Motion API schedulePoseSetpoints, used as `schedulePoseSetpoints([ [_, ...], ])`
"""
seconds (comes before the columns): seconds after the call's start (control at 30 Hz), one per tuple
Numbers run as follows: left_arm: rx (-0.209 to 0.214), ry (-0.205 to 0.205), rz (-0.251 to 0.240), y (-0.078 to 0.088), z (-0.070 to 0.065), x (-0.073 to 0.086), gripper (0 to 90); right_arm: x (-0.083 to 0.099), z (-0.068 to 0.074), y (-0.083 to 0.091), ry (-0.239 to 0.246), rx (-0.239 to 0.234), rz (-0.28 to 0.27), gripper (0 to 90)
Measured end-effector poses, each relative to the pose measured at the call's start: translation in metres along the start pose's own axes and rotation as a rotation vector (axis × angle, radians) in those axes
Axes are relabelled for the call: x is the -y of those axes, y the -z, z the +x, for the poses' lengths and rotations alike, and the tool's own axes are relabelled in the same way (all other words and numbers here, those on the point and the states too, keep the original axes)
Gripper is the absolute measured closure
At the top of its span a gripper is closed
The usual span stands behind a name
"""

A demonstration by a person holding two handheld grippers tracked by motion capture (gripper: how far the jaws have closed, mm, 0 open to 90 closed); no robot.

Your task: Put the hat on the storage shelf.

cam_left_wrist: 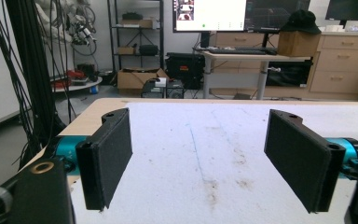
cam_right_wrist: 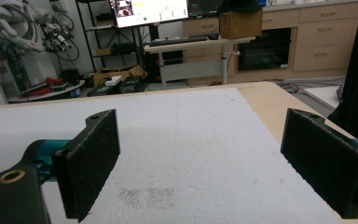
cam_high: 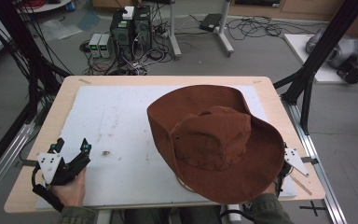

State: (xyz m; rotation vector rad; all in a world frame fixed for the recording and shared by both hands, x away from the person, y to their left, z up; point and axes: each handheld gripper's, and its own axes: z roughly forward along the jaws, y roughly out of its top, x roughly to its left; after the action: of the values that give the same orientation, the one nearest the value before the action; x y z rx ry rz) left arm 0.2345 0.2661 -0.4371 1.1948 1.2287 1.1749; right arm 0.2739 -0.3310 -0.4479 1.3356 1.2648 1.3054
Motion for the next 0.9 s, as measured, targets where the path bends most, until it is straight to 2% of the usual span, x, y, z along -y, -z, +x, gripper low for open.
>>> schedulePoseSetpoints([
  [0.33, 0.0, 0.014, -0.001, 0.0027, 0.0009, 0.0, 23.6, -0.0004, -0.0016, 0.0005, -0.011, 0.006, -0.002, 11.0],
  [0.5, 0.001, 0.044, 0.008, 0.0026, 0.0036, 0.0009, 23.6, -0.0001, 0.0006, 0.0008, -0.015, -0.003, 0.007, 11.0],
  [0.73, -0.003, 0.049, 0.009, 0.002, 0.0043, 0.0015, 23.7, 0.0002, 0.0004, -0.0004, -0.014, -0.009, 0.011, 11.0],
  [0.9, 0.005, 0.039, 0.017, 0.0012, 0.0029, 0.0016, 23.7, 0.0, 0.0002, -0.0006, -0.018, -0.011, 0.011, 11.0],
])
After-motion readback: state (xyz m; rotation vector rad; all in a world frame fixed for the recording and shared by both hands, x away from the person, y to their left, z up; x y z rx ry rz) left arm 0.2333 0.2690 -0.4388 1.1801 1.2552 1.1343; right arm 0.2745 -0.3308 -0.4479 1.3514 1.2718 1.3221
